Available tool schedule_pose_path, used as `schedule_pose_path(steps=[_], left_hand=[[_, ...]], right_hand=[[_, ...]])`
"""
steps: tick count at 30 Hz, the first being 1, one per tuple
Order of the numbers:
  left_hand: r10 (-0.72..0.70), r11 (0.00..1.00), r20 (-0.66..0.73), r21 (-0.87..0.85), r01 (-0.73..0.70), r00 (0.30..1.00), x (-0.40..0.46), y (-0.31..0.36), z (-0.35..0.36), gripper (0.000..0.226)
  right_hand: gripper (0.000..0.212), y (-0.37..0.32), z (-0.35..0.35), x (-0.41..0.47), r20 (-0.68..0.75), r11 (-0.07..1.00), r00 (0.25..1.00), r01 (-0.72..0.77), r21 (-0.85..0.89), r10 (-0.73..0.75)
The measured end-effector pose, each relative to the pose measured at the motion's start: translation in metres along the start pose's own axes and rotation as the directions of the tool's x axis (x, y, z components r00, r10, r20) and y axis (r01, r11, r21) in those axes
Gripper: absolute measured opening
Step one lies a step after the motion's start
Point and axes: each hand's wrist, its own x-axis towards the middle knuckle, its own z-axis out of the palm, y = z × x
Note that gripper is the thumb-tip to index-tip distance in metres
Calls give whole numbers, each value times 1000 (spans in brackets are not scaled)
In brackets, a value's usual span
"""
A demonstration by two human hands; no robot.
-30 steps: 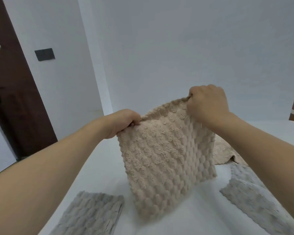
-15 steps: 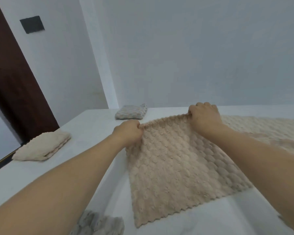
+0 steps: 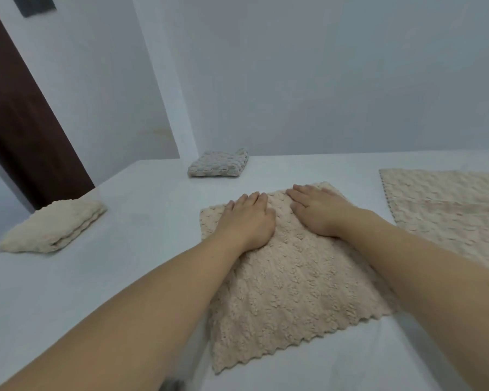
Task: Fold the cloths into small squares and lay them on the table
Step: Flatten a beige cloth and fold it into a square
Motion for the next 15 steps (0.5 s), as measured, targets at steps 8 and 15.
schedule_pose_path(steps=[8,15], left_hand=[[-91,996,24,-10,91,996,-23,-41,-5,60],[-202,953,-48,222,208,978,-39,-3,-29,65]], right_hand=[[56,34,-7,-15,40,991,991,-129,-26,130],[54,-5,-29,-27,-93,979,990,-122,-166,107]])
